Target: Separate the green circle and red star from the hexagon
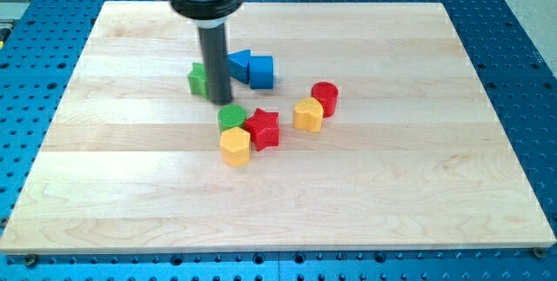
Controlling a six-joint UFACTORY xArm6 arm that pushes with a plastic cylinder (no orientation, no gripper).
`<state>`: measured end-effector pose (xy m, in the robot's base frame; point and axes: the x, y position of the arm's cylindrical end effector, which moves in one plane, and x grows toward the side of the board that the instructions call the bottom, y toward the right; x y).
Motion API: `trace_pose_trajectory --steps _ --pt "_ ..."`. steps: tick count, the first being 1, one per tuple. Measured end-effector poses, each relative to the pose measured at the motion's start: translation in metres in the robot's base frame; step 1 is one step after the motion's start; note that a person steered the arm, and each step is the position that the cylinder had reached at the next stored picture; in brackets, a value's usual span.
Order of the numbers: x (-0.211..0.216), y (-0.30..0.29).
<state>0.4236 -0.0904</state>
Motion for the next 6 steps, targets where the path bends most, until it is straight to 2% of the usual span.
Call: trace_pose_trajectory --steps 1,2,4,5,6 --pt "0.043 0.003" --pt "0.053 0.014" --pt "0.065 0.108" --pt "0.096 0.157" --pt "0.091 0.157"
